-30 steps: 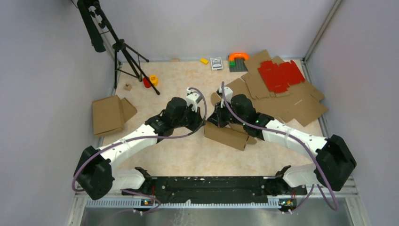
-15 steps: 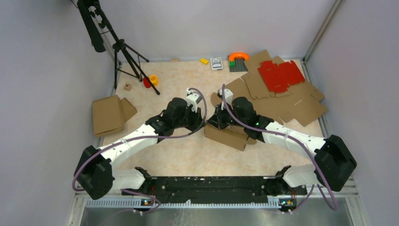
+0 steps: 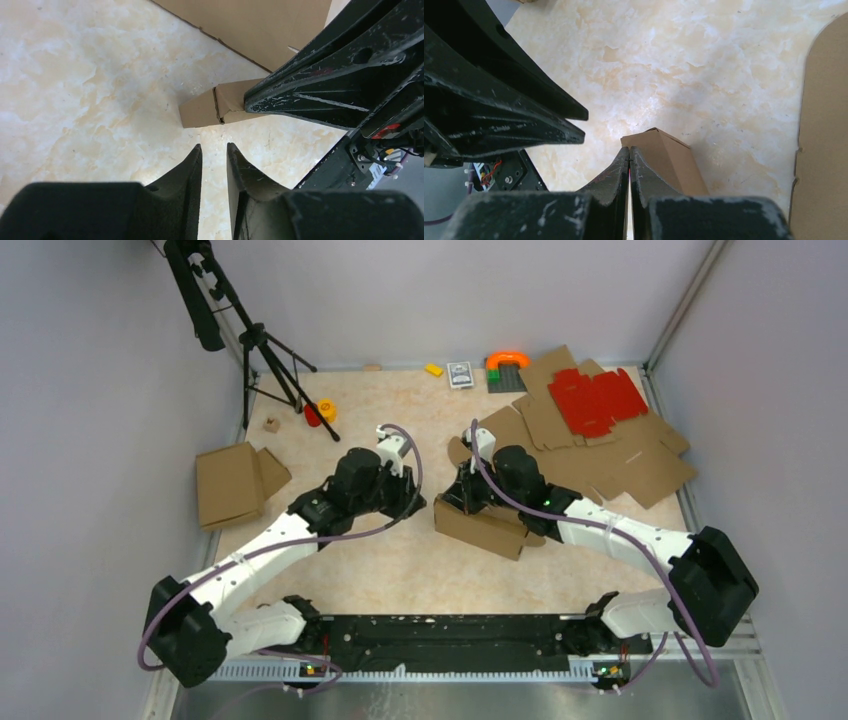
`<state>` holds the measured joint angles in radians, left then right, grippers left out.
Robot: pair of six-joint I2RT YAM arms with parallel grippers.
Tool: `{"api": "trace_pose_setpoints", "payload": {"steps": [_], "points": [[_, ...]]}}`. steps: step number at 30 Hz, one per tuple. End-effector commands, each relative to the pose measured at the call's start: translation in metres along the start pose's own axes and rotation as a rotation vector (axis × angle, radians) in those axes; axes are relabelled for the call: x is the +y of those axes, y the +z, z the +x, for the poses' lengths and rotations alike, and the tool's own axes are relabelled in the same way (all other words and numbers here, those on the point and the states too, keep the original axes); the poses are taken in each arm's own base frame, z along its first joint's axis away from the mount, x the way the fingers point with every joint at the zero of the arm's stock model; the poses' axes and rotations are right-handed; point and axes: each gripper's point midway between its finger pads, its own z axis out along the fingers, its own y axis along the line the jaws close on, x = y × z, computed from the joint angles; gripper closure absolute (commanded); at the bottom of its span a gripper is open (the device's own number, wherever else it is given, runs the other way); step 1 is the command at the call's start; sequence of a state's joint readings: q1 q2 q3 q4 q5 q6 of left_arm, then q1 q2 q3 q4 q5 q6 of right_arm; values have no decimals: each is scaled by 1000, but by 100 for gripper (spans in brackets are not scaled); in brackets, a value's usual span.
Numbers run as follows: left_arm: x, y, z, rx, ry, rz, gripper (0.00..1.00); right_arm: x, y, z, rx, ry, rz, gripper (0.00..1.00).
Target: Fold the paper box
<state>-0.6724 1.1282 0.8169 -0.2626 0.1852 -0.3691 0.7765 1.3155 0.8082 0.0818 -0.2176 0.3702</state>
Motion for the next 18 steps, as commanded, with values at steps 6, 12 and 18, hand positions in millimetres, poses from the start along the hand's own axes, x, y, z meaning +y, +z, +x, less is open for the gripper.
{"api": "trace_pose_setpoints", "payload": {"steps": [6, 12, 18], "points": [[-13, 2, -40, -87, -52, 107, 88, -11, -1, 21, 77, -1, 38, 100], [-28, 16, -46, -74, -44, 201, 94, -11, -2, 24, 84, 1, 41, 100], [-28, 21, -52, -84, -46, 202, 97, -12, -1, 24, 86, 3, 39, 100]]}}
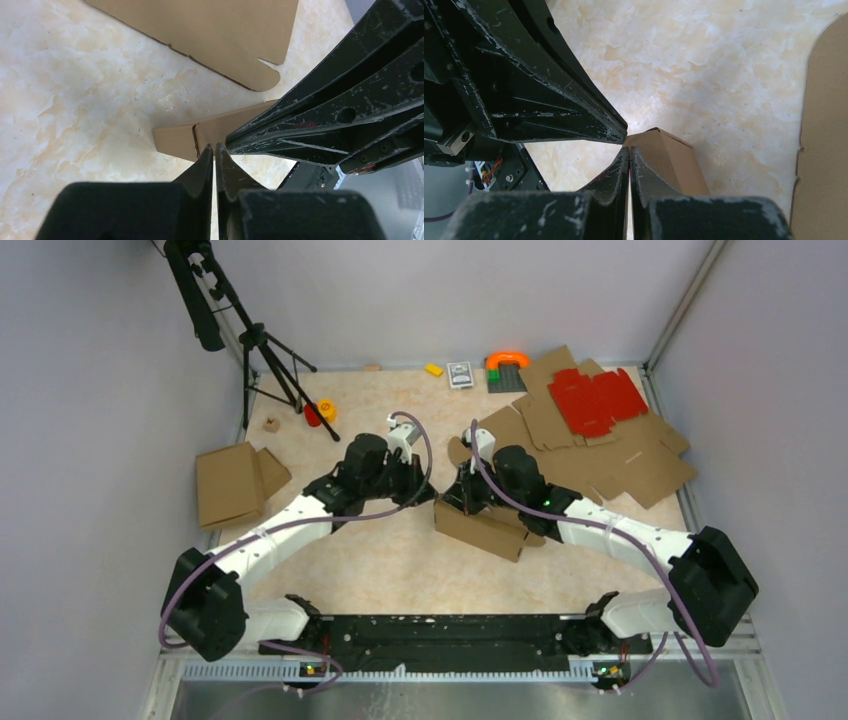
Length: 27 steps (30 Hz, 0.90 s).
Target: Fold the paper box
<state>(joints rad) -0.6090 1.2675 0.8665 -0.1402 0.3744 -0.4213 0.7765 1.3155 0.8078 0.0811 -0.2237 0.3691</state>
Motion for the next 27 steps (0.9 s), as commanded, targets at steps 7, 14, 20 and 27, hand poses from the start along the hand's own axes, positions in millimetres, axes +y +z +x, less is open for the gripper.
{"api": "trace_pose_setpoints", "payload": {"steps": [7, 14, 20, 27], "points": [[-12, 6, -26, -51, 28, 42, 100, -12, 0, 27, 92, 7, 38, 100], [3, 14, 1, 21, -2, 19, 100, -16, 1, 27, 95, 3, 56, 100], [21, 18, 25, 59, -27, -35, 100, -19, 1, 27, 89, 1, 75, 100], [33, 16, 37, 25, -8, -75, 100, -22, 3, 27, 91, -9, 87, 100]]}}
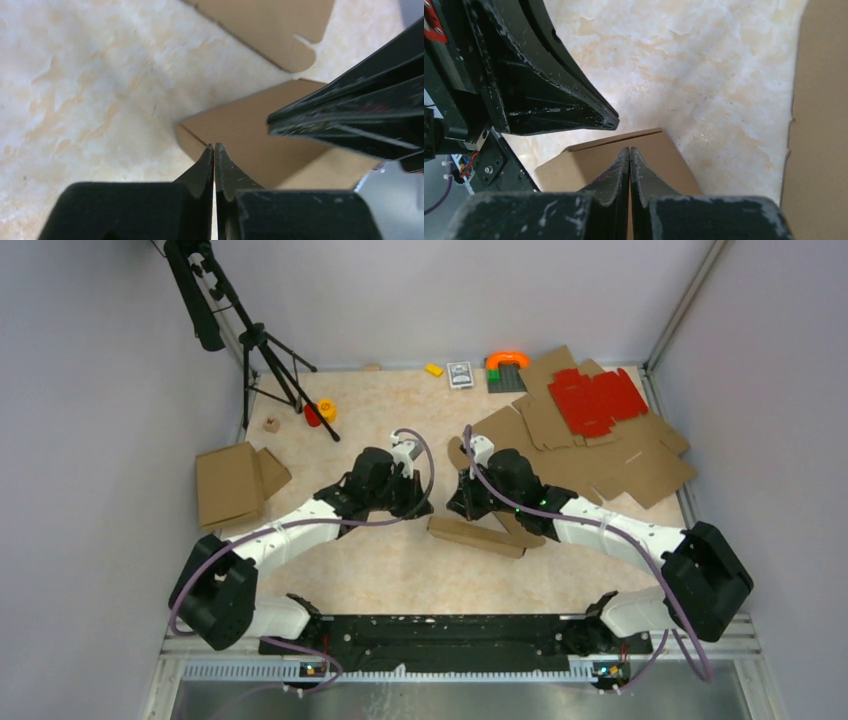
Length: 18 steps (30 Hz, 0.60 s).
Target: Fold the paper box
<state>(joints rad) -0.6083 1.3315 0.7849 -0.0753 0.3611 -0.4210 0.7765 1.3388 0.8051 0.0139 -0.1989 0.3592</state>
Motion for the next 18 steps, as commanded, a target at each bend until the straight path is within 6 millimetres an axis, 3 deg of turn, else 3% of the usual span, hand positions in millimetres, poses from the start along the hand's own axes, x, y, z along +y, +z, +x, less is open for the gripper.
{"api": "trace_pose_setpoints", "payload": {"steps": [1, 6, 10, 12, 18], "points": [[11, -1, 7, -43, 19, -41, 100, -9, 3, 6, 17, -16, 36, 100], [13, 4, 0, -104, 5, -42, 100, -15, 3, 1, 15, -26, 71, 99], [9, 5, -8, -97, 6, -39, 94, -5, -6, -14, 24, -55, 46, 68], [10, 2, -5, -82, 1, -47, 91, -2, -12, -11, 55, -50, 39, 56], [8, -16, 30, 25, -31, -39, 81, -14, -37, 35, 193, -25, 88, 27]]}}
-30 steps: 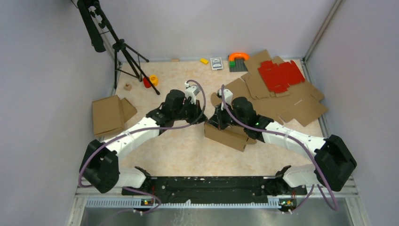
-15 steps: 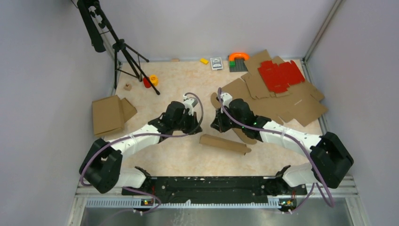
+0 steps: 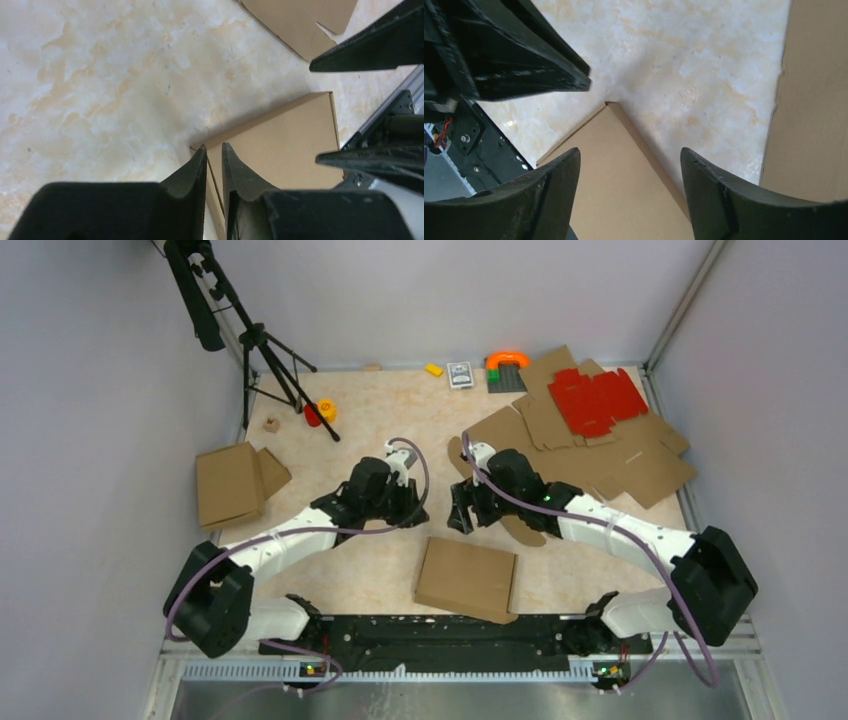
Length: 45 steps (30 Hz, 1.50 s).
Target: Fold the paper box
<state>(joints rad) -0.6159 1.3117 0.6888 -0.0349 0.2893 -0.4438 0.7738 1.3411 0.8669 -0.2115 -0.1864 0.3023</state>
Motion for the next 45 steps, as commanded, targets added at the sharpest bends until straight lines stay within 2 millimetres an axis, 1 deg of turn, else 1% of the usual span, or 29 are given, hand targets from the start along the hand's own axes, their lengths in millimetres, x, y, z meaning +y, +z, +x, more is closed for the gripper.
{"api": "trace_pose_setpoints", "payload": {"steps": [1, 2, 3, 4, 5, 6, 8, 9, 10, 11, 12, 13, 14, 15, 16, 20, 22, 24, 26, 28, 32, 35, 39, 42, 45], "points": [[-12, -23, 15, 49, -7, 44, 83, -9, -25, 20, 40, 0, 45, 25], [-13, -28, 25, 87, -18, 49, 88, -15, -26, 22, 35, 0, 72, 25], [-14, -32, 35, 124, -32, 52, 92, -20, -27, 23, 27, 0, 99, 27], [-14, -37, 50, 181, -56, 42, 97, -24, -26, 20, 18, 4, 118, 29], [-17, -40, 61, 223, -62, 39, 100, -26, -24, 17, 11, 13, 125, 29], [-21, -43, 71, 253, -67, 34, 100, -28, -21, 14, 6, 25, 125, 30], [-30, -49, 86, 284, -70, 17, 100, -31, -11, 7, 2, 58, 114, 38], [-35, -51, 91, 289, -79, 13, 100, -32, -4, 4, 4, 75, 99, 40], [-38, -54, 98, 296, -92, 8, 100, -35, 6, 6, 24, 96, 90, 42], [-43, -58, 101, 296, -110, 9, 100, -33, 11, 2, 26, 107, 72, 48], [-45, -61, 110, 306, -139, -3, 100, -33, 19, 2, 43, 115, 60, 54], [-45, -64, 113, 296, -145, -19, 100, -33, 29, 6, 73, 126, 52, 62], [-47, -67, 119, 291, -157, -30, 100, -33, 37, 7, 89, 135, 40, 77], [-50, -69, 124, 288, -183, -40, 100, -33, 45, 10, 107, 147, 31, 94], [-52, -71, 130, 287, -193, -46, 100, -31, 52, 13, 118, 155, 11, 100], [-59, -69, 154, 285, -203, -101, 100, -26, 73, 21, 142, 183, -53, 100], [-52, -62, 166, 284, -191, -169, 100, -24, 78, 26, 154, 189, -71, 100], [-48, -55, 175, 298, -180, -197, 100, -24, 80, 31, 164, 189, -83, 100], [-45, -48, 181, 299, -175, -199, 100, -23, 81, 34, 170, 185, -92, 100], [-36, -45, 187, 310, -157, -224, 100, -21, 80, 38, 181, 179, -106, 100], [-23, -43, 191, 317, -125, -289, 100, -14, 83, 50, 217, 149, -124, 100], [-19, -41, 187, 295, -108, -303, 100, -9, 88, 55, 238, 136, -131, 100], [-20, -36, 181, 256, -108, -287, 100, -2, 92, 60, 256, 120, -145, 100], [-14, -34, 179, 236, -107, -313, 100, 3, 92, 65, 274, 107, -165, 100], [-7, -31, 176, 202, -84, -337, 100, 13, 90, 73, 297, 90, -208, 100]]}}
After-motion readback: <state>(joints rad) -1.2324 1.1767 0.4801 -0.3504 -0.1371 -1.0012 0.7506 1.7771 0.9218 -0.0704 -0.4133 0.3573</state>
